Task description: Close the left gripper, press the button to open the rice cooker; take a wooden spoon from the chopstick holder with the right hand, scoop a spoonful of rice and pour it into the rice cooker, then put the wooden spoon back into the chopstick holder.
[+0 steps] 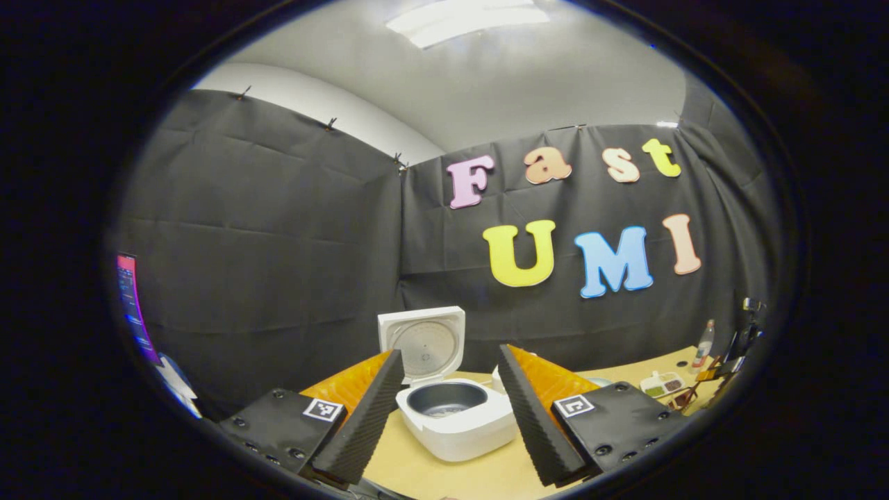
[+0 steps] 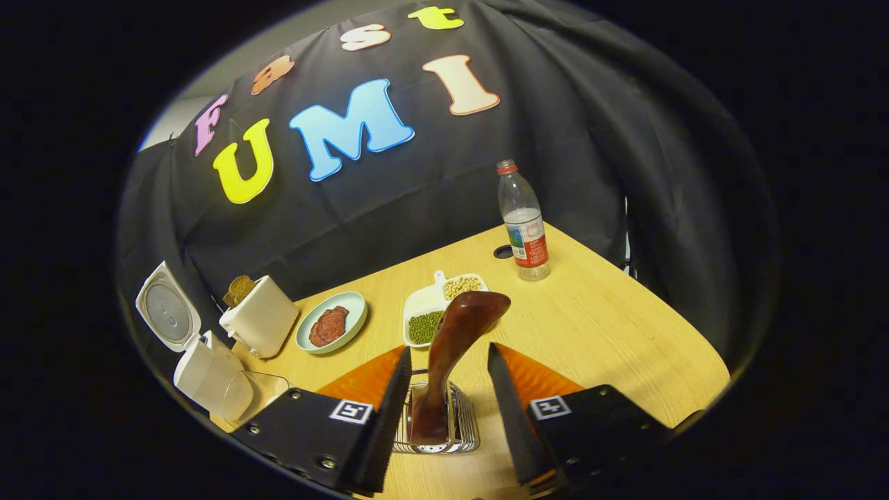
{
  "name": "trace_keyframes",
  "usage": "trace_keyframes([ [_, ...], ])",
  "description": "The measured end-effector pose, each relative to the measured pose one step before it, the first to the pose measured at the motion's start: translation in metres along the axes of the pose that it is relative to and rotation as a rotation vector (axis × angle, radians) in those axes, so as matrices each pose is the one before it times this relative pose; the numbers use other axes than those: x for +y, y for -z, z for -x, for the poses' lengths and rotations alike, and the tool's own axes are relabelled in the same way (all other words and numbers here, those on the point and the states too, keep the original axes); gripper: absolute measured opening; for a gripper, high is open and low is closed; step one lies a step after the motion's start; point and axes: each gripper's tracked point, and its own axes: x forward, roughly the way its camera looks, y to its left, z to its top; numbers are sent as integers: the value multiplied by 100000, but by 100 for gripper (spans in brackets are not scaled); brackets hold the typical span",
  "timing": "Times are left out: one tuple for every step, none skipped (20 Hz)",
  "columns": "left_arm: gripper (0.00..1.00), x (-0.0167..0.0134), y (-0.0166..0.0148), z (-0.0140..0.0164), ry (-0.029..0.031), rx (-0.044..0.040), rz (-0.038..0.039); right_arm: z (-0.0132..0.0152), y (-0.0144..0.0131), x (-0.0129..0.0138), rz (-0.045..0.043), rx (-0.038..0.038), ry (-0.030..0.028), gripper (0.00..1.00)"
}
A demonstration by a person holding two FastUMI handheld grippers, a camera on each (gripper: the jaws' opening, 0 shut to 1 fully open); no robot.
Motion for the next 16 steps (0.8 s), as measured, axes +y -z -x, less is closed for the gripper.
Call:
trace_keyframes([
  [91, 52, 14, 80, -273, 351, 422, 171, 432, 372, -944, 2281, -1772, 49],
  [91, 59, 161, 111, -569, 187, 179, -668, -50, 374, -2578, -534, -1813, 46],
  [91, 3, 165, 117, -713, 178, -245, 317, 350, 234, -1124, 1577, -1465, 23],
  [91, -163, 221, 269, -374, 173, -399, -660, -128, 281, -1236, -106, -1876, 19],
  [91, -220, 53, 154, -218, -132, -170, 293, 89, 67, 676, 886, -687, 13],
  [95, -261, -127, 112, 347, -47, 4, 923, -318, 529, -186, 564, -2175, 12],
  [95, -392, 58, -97, 524, -72, 207, -43, -31, 217, 1771, 66, 498, 13],
  [95, -328, 79, -128, 757, -163, 458, 225, -499, 145, 2620, -1437, 302, 12],
  [95, -413, 87, -145, 1087, 6, 467, 598, -420, 266, 1858, -1486, -112, 13],
  [94, -179, 165, -233, 1421, -266, 480, 561, -685, 445, 726, -1442, -202, 12],
  [94, -276, 168, -385, 1485, 14, 208, 537, -617, 255, 1043, -1823, 232, 13],
  [94, -302, 155, -690, 1143, 139, 54, 696, -675, 279, 1236, -1540, 594, 13],
  [95, -195, 27, -640, 1736, -56, 519, 578, -538, 334, 970, -1780, 574, 13],
  [94, 35, 380, -392, 1723, 375, 626, 773, -795, 461, 468, -2053, 465, 13],
  [95, 149, 231, -457, 1682, 159, 576, 772, -693, 668, 168, -2205, 118, 12],
  [95, 373, 113, -636, 998, -42, 816, 709, -636, 716, 85, -1844, -110, 13],
])
